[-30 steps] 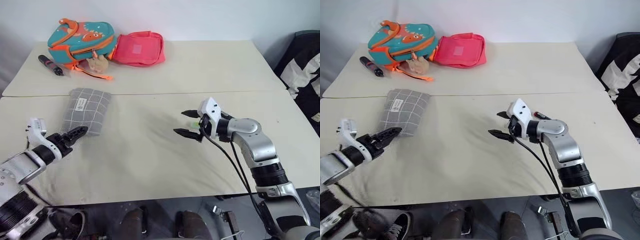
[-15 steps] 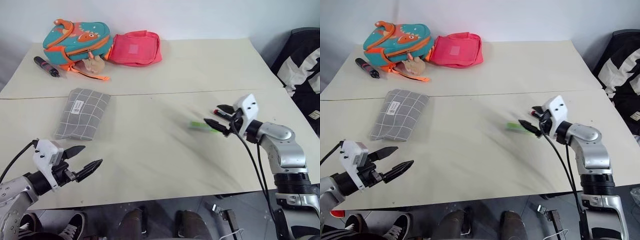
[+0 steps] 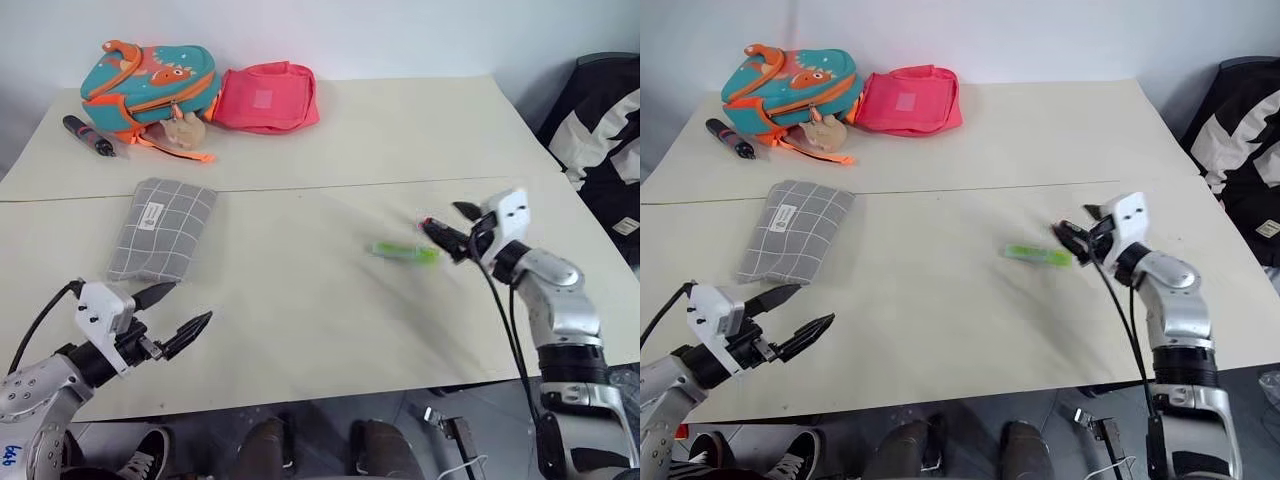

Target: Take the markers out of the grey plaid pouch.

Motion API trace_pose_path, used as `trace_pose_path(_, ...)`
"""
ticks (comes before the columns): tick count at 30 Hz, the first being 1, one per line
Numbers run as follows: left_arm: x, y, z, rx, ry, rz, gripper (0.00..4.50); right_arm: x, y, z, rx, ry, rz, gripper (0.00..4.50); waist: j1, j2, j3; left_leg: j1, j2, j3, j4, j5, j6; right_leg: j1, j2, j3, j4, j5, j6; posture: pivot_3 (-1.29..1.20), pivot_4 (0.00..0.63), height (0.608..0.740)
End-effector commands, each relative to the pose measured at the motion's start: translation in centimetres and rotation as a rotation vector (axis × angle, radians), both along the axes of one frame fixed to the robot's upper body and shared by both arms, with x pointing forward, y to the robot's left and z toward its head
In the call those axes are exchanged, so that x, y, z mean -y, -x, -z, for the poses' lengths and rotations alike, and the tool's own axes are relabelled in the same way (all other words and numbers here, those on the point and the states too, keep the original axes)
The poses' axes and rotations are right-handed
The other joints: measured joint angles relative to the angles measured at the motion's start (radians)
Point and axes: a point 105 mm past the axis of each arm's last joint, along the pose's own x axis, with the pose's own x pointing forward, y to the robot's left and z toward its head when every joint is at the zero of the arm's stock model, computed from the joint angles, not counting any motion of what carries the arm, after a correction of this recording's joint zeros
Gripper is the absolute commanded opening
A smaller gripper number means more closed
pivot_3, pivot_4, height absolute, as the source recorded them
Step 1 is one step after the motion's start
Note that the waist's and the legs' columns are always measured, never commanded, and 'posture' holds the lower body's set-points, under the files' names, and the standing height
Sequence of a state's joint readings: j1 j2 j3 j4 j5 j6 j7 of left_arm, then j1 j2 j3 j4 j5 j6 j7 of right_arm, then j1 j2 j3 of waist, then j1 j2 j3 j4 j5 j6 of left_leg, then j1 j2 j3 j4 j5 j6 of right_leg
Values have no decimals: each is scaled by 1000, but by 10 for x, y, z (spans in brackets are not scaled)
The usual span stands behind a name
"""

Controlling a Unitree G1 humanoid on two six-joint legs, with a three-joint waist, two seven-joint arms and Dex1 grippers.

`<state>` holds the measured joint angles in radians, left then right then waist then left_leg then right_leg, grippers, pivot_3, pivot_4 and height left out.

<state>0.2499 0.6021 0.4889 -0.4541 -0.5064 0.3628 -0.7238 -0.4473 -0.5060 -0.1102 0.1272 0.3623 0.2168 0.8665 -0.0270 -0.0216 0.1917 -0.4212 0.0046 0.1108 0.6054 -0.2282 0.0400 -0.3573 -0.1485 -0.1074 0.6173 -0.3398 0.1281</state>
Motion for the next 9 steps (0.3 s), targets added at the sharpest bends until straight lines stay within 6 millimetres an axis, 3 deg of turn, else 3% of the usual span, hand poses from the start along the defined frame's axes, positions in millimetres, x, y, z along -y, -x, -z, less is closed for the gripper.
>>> trace_pose_path(1,-5,6,2,13,-9,-13,4467,-35,51,1,-6,26,-301,4133,7,0,0,0,0,0,0,0,1,1,0,0,0,0,0,0,150,740)
trace_pose_path(3,-6,9,5,9,-9,-15,4467,-40,66,9,-29,48,-376,4133,9,0,-1,0,0,-2,3,-4,1,2,-1,0,-1,0,0,0,150,740)
trace_pose_path(9,0,17,14,-2,-35,42,4467,-26,79,42,-101,220,-440,4133,17,0,-1,0,0,1,7,-11,3,1,-2,2,-7,2,2,0,150,740)
